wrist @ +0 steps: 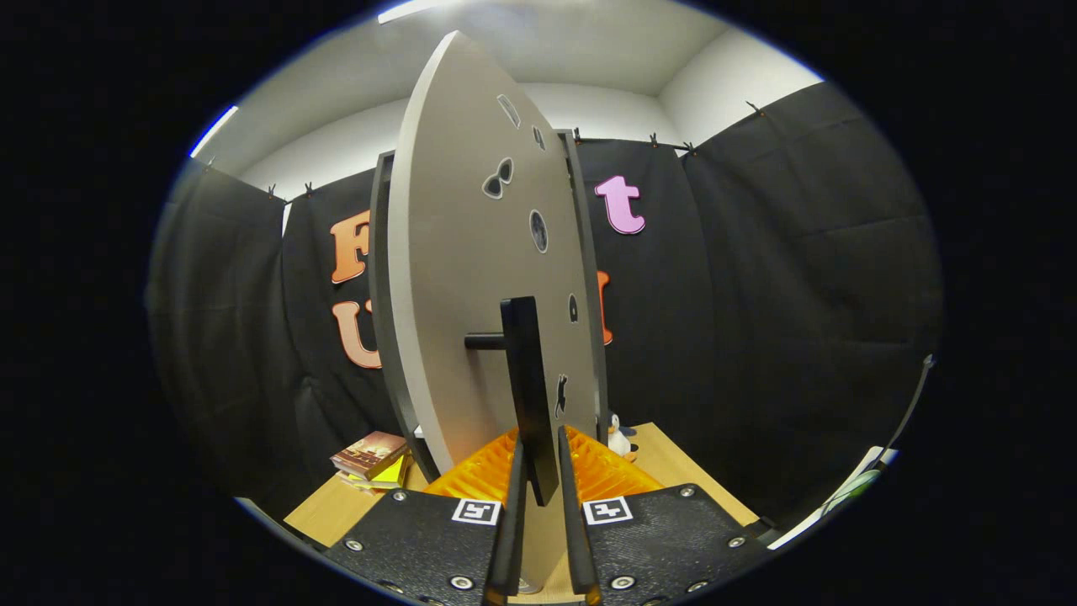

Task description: Open the shoe cabinet door, grab the shoes and put them into the shoe cabinet, then close the shoe cabinet door.

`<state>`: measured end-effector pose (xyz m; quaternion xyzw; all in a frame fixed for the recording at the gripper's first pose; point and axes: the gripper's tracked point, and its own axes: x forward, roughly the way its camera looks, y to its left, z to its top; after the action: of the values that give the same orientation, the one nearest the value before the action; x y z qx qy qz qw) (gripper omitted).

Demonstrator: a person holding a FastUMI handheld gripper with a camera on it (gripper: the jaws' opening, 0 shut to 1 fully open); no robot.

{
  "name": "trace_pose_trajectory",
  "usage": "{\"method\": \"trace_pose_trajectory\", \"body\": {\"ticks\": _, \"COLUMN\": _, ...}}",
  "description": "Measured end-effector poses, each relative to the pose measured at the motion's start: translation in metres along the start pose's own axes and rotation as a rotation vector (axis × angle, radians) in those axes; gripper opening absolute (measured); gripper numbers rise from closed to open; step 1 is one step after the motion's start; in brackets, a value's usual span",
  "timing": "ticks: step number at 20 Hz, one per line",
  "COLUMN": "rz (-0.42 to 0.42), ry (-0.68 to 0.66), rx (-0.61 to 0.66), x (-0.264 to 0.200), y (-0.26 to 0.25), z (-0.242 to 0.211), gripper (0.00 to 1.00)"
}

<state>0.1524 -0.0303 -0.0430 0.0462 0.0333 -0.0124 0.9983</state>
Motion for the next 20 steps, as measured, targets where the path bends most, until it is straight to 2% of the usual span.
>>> {"method": "trace_pose_trajectory", "body": {"ticks": 6, "rz": -0.042, "ry": -0.011, "rx": 0.027, "x": 0.001, "y": -0.021, "z": 0.002, "gripper": 0.22}}
{"method": "trace_pose_trajectory", "body": {"ticks": 12, "rz": -0.09, "ry": -0.026, "rx": 0.039, "x": 0.0, "y": -0.05, "z": 0.003, "gripper": 0.13}}
{"method": "trace_pose_trajectory", "body": {"ticks": 20, "rz": -0.069, "ry": -0.017, "rx": 0.022, "x": 0.002, "y": -0.064, "z": 0.003, "gripper": 0.12}}
